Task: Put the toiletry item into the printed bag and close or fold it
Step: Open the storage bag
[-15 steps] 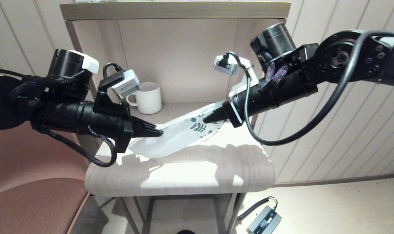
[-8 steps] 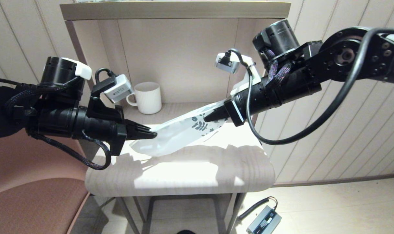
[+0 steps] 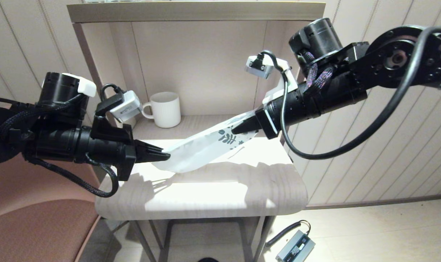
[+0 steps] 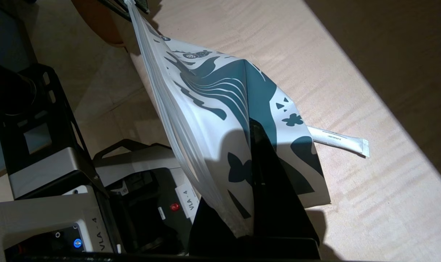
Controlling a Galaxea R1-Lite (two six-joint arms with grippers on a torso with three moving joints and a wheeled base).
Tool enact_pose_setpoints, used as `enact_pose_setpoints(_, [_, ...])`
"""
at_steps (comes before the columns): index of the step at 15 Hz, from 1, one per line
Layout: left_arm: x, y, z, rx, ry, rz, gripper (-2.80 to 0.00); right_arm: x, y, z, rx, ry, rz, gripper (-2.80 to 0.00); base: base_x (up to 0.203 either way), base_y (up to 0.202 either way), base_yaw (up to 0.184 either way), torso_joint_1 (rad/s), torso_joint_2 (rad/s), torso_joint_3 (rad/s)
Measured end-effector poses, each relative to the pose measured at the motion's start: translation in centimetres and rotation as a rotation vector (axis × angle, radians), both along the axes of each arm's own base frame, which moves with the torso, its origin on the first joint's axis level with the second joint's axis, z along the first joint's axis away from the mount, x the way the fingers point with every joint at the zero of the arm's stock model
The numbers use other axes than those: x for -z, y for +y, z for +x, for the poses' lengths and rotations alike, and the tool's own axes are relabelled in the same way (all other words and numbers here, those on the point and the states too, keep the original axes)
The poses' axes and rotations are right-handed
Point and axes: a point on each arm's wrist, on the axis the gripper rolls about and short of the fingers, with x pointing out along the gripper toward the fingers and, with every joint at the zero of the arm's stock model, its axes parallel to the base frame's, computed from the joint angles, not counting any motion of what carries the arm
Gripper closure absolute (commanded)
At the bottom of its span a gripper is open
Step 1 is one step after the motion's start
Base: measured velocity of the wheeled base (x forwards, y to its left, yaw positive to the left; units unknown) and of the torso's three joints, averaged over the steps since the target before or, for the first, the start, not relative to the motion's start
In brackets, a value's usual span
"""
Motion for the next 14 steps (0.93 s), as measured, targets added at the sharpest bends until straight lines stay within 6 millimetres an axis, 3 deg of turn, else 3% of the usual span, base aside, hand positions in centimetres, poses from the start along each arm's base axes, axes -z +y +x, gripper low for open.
enact_pose_setpoints(14, [0.7,1.1,0.3,-0.022,-0.014,-0.023,0.0,-0.1,-0.2,-0.1,0.002,-0.003,0.001,0.0,0.0,0.0,0.0,0.0,0.0,0.0])
